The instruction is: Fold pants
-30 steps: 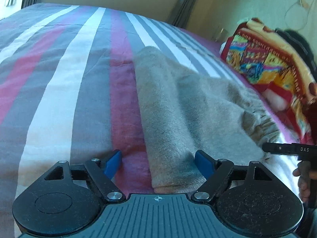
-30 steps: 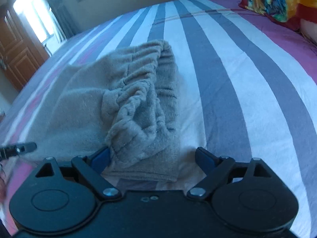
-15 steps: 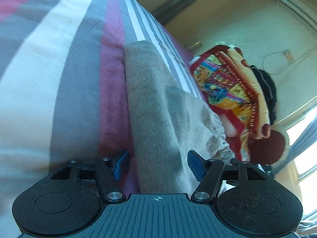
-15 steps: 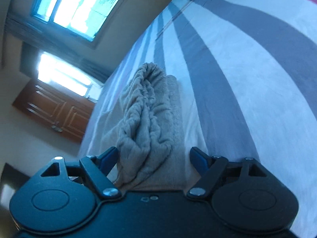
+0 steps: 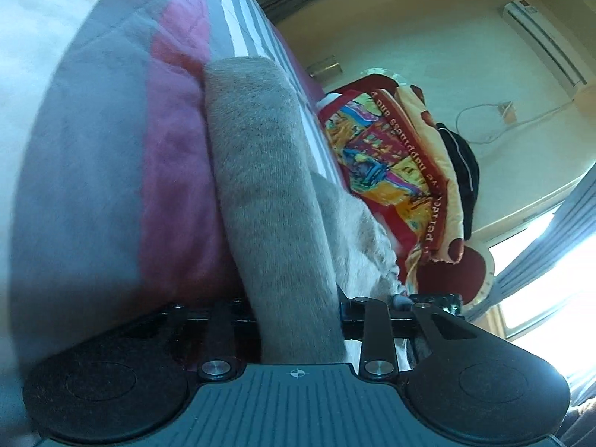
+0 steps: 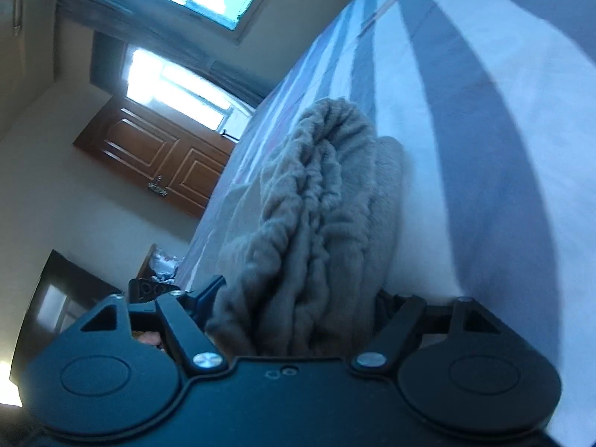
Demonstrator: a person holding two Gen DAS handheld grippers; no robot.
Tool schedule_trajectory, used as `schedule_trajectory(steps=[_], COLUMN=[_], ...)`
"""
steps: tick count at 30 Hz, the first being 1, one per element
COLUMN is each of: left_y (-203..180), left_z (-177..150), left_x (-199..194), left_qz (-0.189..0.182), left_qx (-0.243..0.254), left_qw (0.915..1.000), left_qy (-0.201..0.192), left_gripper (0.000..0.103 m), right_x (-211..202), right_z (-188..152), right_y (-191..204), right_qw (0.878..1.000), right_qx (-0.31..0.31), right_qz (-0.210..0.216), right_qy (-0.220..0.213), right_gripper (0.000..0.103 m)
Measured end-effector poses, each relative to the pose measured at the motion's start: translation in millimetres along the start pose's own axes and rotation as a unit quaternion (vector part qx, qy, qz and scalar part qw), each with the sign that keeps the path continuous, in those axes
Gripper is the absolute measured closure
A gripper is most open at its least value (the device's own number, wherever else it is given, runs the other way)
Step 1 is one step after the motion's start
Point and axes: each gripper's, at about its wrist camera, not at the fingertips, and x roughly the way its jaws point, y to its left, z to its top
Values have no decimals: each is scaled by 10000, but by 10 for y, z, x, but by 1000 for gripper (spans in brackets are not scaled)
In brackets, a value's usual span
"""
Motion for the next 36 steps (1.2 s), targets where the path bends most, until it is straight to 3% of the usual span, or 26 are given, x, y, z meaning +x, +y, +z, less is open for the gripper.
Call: schedule_trajectory(steps=[6,12,15,23,29,31,33,34,35,36], left_y=[56,-92,-233,-218,102,280,588,705,759,784], left_z=[54,31,187,1165,1854,1976,1959,1910,1878,1873], left_x=[97,-16,-159,-516,-512,-410,-273,-249,-269,-279], left_qz=[-427,-730,-760,-369,-15,151,628,482,296,198], left_qx=[-91,-10,196,502,353,258,80,52,65,53], left_qw=[9990,9966,9952,9931,9926,9935,9945,9948,9942,9941], left_qy=[-78,-392,-592,-991,-1161,-1103,-830,-898,-1029,-1062], left_gripper=[71,73,73,73,73,73,73,74,74,74], right_x=[47,-42,-15,623,1106,1239,1398,1499,1556,1523], right_z=[10,24,173,1036,1580,1672,1678,1629,1540,1491], right_y=[-104,25,127,392,243,123,-58,-215,-350,-388], right_qw=[9998,9995,9987,9958,9970,9976,9982,9989,9991,9992], right_qx=[99,146,40,-424,-254,-74,210,302,288,219], right_qz=[177,264,499,803,732,692,561,280,119,330], right_qy=[-54,-63,-73,72,45,-5,87,234,271,115], right_gripper=[53,55,55,57,57,57,54,62,62,61])
